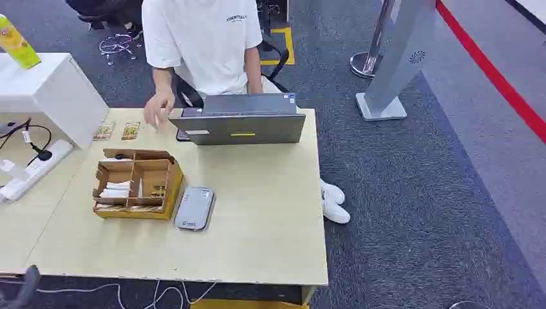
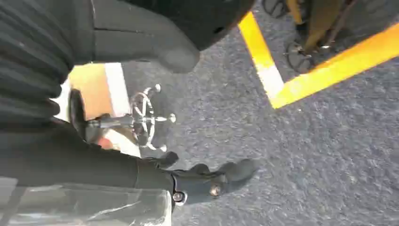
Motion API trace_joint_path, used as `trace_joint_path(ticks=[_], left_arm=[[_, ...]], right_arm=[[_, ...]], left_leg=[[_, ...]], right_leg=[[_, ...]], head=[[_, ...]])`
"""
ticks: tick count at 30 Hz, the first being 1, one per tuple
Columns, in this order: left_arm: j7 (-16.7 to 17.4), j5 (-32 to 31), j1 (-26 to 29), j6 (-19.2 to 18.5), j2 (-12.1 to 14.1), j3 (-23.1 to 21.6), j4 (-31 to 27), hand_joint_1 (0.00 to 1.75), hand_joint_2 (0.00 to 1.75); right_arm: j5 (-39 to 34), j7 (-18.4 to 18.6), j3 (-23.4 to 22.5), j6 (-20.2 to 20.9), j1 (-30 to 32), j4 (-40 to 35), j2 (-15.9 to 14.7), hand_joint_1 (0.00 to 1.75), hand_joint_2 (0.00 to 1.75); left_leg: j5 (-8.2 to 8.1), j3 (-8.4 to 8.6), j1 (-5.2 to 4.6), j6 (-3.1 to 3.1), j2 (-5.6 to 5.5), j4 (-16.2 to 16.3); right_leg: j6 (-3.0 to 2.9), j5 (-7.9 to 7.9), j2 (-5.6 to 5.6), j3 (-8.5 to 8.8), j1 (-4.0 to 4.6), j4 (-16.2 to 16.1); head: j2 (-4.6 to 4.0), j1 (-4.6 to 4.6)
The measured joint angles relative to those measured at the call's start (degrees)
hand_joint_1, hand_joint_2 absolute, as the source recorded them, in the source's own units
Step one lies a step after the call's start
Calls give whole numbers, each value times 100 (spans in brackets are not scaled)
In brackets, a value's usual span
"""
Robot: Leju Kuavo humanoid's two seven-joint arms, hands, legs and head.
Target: Pass the card to the sensor for recognition and then transmit it.
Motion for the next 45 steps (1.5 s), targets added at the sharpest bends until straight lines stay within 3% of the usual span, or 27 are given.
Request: trace_joint_path(ticks=[2,4,7,10,13,16,18,20,23,27,29,34,42,43,44,45], left_arm=[[-4,-417,-296,691,-280,534,-394,0,175],[-11,-672,-479,1206,-395,437,-757,0,175],[-22,-1009,-560,2131,-353,-417,-1373,0,175],[-22,-1930,-732,3561,-89,-1593,-1753,0,175],[68,-2885,-1034,4049,88,-2641,-1868,0,175],[635,-4436,-1511,4725,262,-3292,-1754,0,175],[1234,-5815,-1972,5063,436,-3635,-1420,0,175],[1824,-7026,-2430,5111,628,-3957,-967,0,175],[2141,-7501,-2877,5089,833,-4302,-491,0,175],[3426,-8663,-3848,4013,1056,-4868,690,0,175],[3727,-8704,-4325,3729,1082,-5170,1344,0,175],[3921,-8671,-5002,3592,991,-5659,2300,0,175],[3936,-8619,-5228,3583,886,-5855,2896,0,175],[3936,-8617,-5242,3583,877,-5866,2940,24,175],[3936,-8615,-5251,3583,875,-5882,2969,175,175],[3932,-8595,-5252,3583,873,-5901,3006,175,175]], right_arm=[[136,39,83,7,-7,0,0,0,175],[203,72,166,9,-7,0,0,0,175],[345,100,267,61,-7,0,0,0,175],[527,70,372,166,2,0,0,0,175],[643,33,476,219,-6,0,0,0,175],[775,33,590,247,7,0,0,0,175],[837,39,640,295,11,0,-2,0,175],[874,35,704,315,6,0,-2,0,175],[878,24,743,317,16,0,-2,0,175],[854,48,817,315,34,0,-4,0,175],[837,68,852,315,36,0,-4,0,175],[843,120,868,323,38,0,-4,0,175],[828,138,870,324,42,0,-7,0,175],[828,138,870,324,43,0,-7,0,175],[828,138,868,323,43,0,-7,0,175],[828,138,870,323,43,0,-7,0,175]], left_leg=[[-1,-1,4,-1,19,2],[-2,-7,4,1,16,4],[-2,-16,7,1,1,4],[6,-19,10,6,-1,6],[13,-20,10,6,-16,5],[23,-24,12,-4,-7,5],[30,-29,12,-2,-10,5],[36,-32,13,0,-12,4],[39,-31,13,-6,18,4],[50,-48,15,-5,9,6],[54,-53,15,-10,8,6],[52,-55,13,-10,24,6],[52,-62,14,-10,25,3],[52,-63,14,-10,25,3],[52,-62,15,-10,24,2],[52,-63,15,-10,25,2]], right_leg=[[0,1,16,-3,2,-1],[3,2,13,0,2,-2],[3,4,-3,12,1,-1],[1,13,-5,6,2,-1],[1,14,-20,14,2,1],[-8,30,-9,-1,3,1],[-7,31,-12,-3,3,1],[-8,33,-13,-2,3,5],[-19,46,15,-19,3,9],[-13,51,10,-31,5,14],[-12,58,11,-34,5,16],[-17,62,28,-40,4,16],[-17,62,29,-53,4,16],[-17,62,29,-53,4,17],[-17,62,29,-53,4,17],[-17,62,29,-53,4,18]], head=[[2,-2],[2,2],[0,9],[0,4],[0,9],[2,4],[0,4],[0,7],[2,4],[2,0],[0,4],[0,2],[0,0],[0,2],[0,2],[2,2]])
